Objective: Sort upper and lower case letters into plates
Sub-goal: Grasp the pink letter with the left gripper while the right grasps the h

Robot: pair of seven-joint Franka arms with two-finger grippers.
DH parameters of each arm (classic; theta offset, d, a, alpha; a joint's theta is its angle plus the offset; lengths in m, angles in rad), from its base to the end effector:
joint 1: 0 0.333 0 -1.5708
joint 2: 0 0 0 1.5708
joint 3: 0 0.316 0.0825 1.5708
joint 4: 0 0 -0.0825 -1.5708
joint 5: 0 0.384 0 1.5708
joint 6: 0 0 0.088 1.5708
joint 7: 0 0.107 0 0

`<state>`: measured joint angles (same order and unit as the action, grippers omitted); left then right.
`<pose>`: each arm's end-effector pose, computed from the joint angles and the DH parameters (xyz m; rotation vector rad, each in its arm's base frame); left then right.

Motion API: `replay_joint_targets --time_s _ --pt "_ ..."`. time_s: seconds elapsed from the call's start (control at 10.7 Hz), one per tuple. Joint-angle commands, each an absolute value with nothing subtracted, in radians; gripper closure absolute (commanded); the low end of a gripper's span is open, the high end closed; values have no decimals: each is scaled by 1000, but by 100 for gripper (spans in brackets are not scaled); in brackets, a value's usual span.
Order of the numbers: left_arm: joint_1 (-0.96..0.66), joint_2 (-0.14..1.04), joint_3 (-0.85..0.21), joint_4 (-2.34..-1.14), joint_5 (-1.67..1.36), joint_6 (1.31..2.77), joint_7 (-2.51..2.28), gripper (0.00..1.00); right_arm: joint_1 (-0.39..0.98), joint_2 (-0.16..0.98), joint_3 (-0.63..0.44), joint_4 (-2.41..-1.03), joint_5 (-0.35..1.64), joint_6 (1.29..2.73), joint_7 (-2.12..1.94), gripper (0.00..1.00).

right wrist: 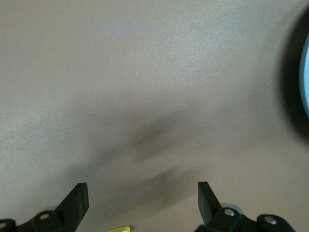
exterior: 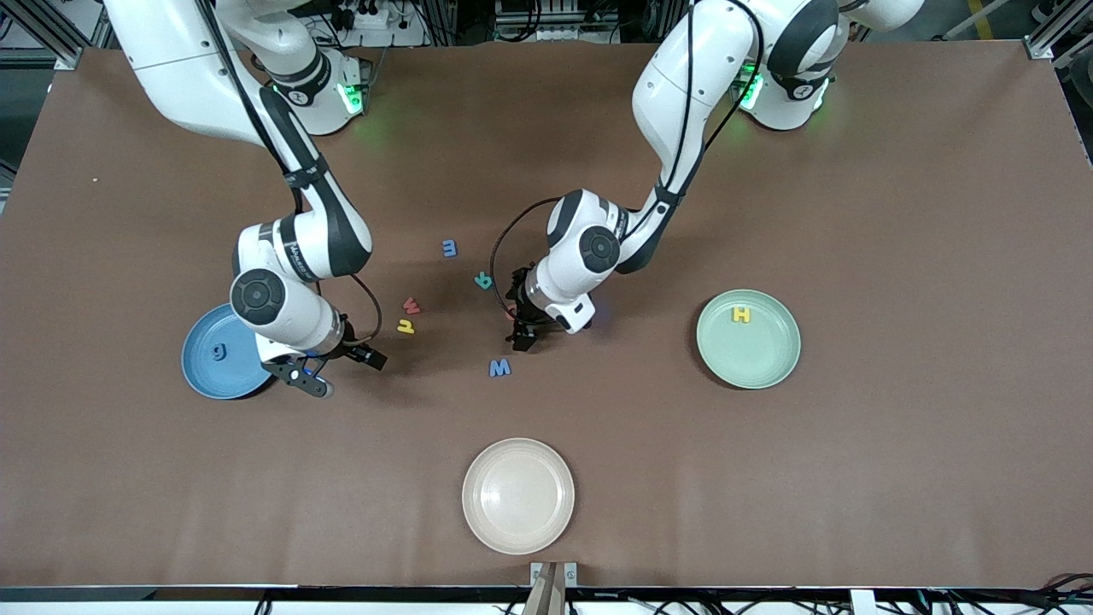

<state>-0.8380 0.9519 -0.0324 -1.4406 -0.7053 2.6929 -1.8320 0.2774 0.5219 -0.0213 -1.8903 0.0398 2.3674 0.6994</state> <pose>0.4951 -0.5465 0.1423 1.9300 1.9419 -0.4832 0.6088 0.1605 0.2237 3.0488 -0.7296 -0.0739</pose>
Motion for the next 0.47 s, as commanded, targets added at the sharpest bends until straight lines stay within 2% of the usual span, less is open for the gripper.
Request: replay_joint_targets --time_s 0.0,0.38 --pt "-844 959 -43 -1456 -686 2711 -1793 0 268 538 -17 -1871 55 2364 684 0" --pt "-831 919 -48 -1529 -683 2707 -1749 0 310 569 -15 -1852 52 2364 678 0"
